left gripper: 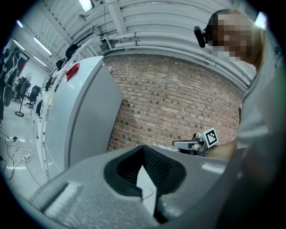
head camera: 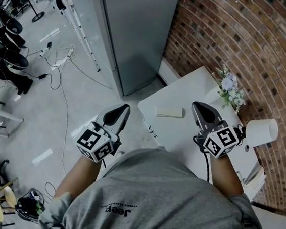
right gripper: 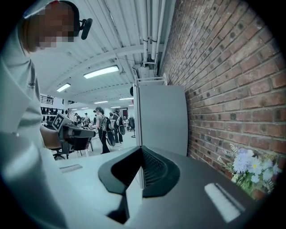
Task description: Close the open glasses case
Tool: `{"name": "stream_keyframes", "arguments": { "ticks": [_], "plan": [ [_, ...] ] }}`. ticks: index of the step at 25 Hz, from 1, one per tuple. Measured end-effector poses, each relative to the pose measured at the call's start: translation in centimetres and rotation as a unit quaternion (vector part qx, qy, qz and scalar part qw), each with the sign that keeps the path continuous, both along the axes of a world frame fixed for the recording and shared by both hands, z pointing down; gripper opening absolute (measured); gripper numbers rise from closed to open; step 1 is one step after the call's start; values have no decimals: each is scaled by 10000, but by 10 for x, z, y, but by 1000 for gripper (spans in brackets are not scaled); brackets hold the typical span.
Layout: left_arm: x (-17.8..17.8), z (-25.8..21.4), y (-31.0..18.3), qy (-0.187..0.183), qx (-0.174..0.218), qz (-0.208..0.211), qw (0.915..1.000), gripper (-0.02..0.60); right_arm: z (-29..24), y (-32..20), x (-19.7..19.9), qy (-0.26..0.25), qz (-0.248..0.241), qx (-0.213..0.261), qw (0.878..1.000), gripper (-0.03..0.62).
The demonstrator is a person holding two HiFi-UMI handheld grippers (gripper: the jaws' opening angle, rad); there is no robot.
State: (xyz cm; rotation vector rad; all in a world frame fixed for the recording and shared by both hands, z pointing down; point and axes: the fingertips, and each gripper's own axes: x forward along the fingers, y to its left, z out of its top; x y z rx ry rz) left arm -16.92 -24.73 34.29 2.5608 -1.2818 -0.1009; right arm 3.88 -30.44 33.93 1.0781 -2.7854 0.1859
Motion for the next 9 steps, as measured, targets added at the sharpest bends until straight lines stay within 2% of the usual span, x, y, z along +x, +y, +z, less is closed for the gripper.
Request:
{"name": "stream_keyframes", "arguments": {
  "ticks": [9],
  "plan": [
    [-2,7,-3,-75,-49,-4,10000,-3,4,-2,0,40,17,-32,10000,9]
  ]
}}
